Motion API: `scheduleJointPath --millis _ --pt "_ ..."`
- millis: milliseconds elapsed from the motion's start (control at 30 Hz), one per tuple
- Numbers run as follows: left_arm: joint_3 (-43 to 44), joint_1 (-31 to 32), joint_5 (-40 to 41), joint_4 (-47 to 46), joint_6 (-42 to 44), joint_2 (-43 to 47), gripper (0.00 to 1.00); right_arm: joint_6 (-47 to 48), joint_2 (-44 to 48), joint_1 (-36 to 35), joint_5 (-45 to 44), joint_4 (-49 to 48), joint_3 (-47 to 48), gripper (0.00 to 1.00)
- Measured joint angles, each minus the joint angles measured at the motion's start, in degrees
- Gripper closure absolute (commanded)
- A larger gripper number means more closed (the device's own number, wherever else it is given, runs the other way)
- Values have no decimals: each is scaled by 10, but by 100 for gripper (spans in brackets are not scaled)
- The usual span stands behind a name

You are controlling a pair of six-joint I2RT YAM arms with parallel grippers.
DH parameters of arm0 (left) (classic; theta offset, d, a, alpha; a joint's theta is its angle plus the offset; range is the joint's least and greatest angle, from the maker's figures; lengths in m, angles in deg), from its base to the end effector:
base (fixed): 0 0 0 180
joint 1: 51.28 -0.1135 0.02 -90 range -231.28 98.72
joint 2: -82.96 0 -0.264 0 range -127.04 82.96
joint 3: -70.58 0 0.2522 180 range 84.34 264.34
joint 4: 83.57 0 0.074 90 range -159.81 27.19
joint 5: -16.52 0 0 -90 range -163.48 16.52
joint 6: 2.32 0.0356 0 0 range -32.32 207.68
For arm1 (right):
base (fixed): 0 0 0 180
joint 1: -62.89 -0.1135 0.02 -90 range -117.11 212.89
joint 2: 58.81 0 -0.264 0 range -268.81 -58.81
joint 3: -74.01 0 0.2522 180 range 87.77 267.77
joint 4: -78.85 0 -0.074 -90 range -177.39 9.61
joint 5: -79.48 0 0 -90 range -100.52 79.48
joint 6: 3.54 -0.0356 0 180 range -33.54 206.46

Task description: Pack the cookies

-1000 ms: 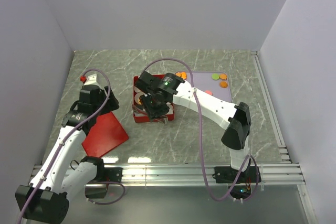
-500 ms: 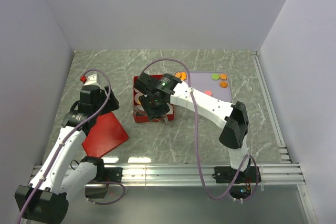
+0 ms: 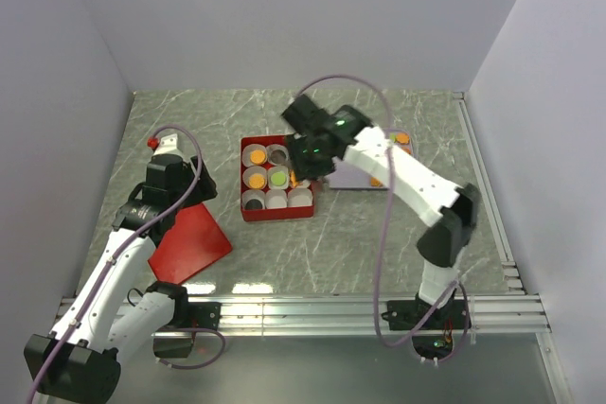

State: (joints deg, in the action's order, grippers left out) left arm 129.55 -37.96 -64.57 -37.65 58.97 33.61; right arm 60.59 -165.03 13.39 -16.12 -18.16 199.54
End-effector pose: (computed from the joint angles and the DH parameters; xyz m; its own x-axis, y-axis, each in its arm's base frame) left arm 0.1810 -0.0372 0.2913 -0.5563 -0.3560 -0.7509 -0.1836 0.9339 -0.3067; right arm 0.2496 0.2869 0.3523 -0.8417 -0.3169 -0.4371 -0.4017 0.9086 0.1148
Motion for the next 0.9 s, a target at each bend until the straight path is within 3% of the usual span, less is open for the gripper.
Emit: scheduleJointPath --millis 333,700,900 --pt "0 3 0 0 0 0 28 32 172 183 -25 0 -138 46" --pt "0 3 0 0 0 -9 28 54 190 327 -10 -22 -282 47" --pt "0 3 0 0 0 -12 28 58 186 343 3 -32 -289 47"
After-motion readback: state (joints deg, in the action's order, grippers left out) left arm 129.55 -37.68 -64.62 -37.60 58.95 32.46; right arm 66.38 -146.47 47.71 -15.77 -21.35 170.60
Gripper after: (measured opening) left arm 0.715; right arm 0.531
